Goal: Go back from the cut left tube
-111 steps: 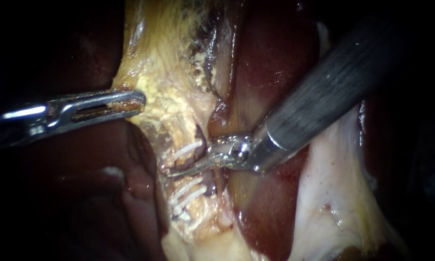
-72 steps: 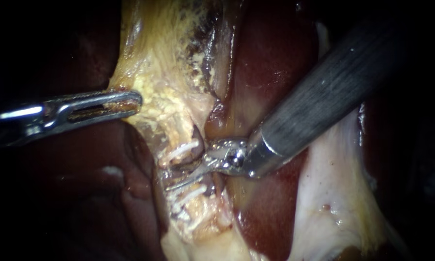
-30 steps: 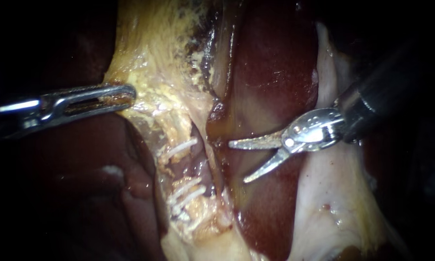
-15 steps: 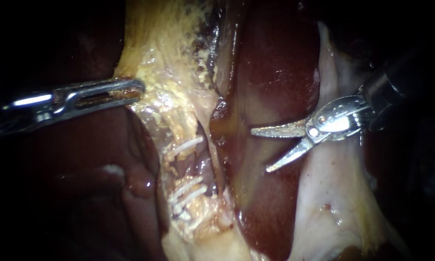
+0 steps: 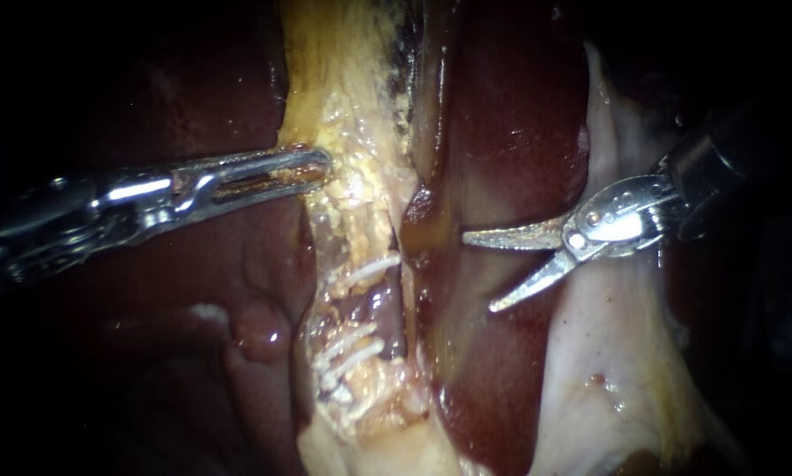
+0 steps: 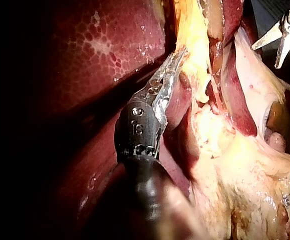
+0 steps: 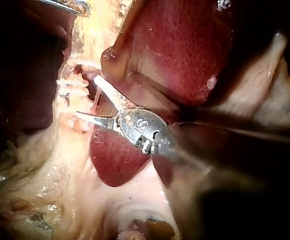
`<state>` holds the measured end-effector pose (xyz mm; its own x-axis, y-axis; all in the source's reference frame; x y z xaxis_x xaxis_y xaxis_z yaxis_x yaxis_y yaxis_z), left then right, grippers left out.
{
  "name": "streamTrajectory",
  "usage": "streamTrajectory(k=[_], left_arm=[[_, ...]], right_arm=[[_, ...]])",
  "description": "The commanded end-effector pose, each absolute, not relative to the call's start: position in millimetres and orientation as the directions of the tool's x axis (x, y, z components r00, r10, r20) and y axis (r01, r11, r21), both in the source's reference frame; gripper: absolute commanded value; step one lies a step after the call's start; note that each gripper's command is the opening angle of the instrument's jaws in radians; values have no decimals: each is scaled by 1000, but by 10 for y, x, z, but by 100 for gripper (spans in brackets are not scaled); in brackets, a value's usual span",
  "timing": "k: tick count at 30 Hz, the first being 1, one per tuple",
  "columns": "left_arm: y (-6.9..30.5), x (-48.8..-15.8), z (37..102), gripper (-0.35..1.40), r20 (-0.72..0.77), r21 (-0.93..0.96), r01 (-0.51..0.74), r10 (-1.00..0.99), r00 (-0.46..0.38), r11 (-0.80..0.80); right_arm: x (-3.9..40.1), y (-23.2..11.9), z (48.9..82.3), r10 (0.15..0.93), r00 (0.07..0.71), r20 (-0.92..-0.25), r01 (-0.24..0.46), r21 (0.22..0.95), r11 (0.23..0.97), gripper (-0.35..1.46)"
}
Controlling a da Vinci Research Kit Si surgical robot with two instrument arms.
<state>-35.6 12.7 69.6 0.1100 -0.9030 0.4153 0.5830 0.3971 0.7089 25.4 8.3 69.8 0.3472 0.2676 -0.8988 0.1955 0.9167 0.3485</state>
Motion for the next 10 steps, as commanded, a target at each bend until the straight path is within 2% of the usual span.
streamTrajectory(k=[1,4,10], left_arm=[[127,-356,695,-35,415,709,582,-903,111,398],[127,-356,695,-35,415,709,582,-903,110,398],[126,-356,693,-35,415,709,582,-903,110,397]], right_arm=[[254,83,697,268,349,-898,195,349,917,143],[254,84,695,269,351,-897,186,348,919,143],[254,85,693,320,359,-877,166,397,903,143]])
